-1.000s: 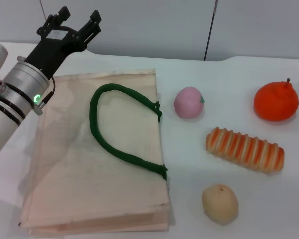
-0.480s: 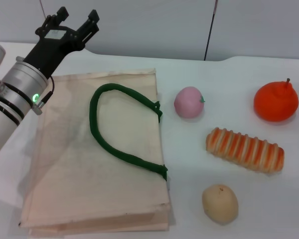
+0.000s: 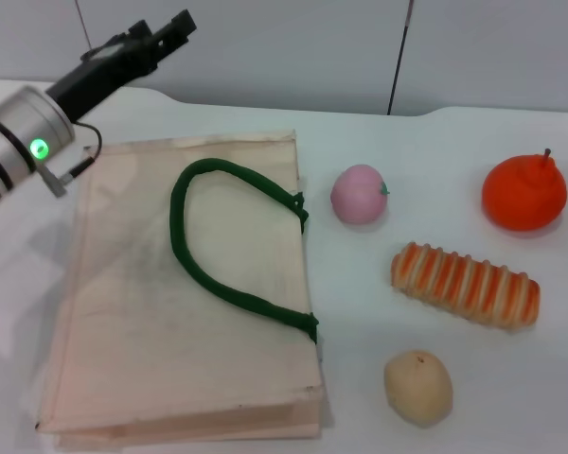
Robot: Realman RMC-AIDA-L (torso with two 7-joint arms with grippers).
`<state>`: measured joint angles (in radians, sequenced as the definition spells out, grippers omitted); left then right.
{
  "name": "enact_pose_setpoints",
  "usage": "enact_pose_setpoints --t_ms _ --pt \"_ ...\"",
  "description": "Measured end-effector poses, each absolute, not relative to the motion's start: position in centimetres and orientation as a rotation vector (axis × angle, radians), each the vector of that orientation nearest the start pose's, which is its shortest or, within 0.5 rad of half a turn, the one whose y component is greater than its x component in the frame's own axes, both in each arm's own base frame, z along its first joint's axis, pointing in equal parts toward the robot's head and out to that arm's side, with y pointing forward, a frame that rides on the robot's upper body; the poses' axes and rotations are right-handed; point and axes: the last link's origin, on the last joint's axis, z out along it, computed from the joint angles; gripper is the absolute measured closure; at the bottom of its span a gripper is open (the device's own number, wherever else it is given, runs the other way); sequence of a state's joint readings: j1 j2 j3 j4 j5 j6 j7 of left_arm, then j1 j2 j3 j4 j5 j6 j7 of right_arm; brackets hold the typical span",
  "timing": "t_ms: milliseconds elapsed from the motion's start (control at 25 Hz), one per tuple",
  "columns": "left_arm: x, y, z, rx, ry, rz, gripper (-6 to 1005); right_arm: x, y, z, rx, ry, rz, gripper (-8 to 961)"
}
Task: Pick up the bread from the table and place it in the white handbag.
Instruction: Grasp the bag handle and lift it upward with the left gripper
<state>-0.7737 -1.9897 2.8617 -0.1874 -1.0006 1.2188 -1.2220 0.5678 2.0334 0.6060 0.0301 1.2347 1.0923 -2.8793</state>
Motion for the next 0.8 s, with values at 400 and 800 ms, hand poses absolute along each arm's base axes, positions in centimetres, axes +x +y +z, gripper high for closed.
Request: enact_pose_setpoints --t_ms 400,800 --pt "-27.1 41.1 9.3 -2.134 -1.279 -0.971 110 34.4 37.0 3.1 -1.476 0.646 0.702 73" --pt "-28.8 39.2 9.7 -2.246 -1.492 -0.607 109 34.8 37.0 3.4 -1.474 0.644 0.677 72"
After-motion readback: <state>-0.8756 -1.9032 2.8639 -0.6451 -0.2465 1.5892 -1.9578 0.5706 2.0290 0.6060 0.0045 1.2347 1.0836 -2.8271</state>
